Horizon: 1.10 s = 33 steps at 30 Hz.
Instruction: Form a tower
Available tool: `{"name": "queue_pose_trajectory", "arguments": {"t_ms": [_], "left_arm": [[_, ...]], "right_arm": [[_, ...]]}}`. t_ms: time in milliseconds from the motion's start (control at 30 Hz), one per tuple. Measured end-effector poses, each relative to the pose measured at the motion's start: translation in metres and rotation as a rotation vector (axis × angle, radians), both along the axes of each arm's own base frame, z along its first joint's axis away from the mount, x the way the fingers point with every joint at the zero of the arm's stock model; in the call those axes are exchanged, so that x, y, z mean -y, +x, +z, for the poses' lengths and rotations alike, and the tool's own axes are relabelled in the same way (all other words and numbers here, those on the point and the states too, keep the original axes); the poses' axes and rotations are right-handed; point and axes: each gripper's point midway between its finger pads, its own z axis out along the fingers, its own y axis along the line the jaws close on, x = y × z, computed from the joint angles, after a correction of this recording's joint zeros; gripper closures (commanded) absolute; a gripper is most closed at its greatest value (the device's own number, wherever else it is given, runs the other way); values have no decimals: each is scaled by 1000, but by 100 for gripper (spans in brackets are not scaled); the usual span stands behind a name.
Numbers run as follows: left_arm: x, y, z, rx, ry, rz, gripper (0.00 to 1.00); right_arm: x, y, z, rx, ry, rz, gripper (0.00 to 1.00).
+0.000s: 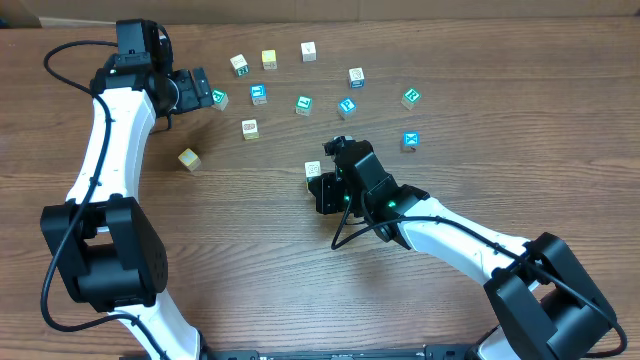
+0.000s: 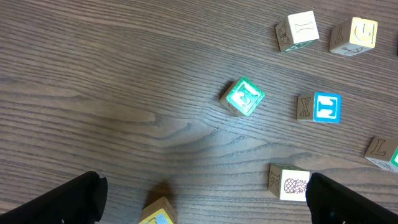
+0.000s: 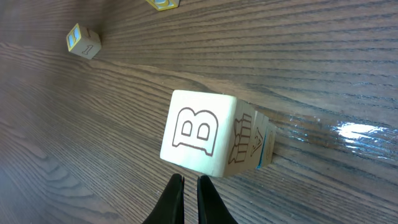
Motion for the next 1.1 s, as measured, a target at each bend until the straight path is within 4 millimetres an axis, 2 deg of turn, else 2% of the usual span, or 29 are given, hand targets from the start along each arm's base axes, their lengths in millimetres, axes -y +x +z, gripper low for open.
{"name": "queue_pose_trajectory", "arguments": {"t_ms": [1100], "left_arm": [[0, 0, 0, 0, 0, 0, 0]], "right_arm": [[-3, 3, 3, 17, 14, 1, 95]]}}
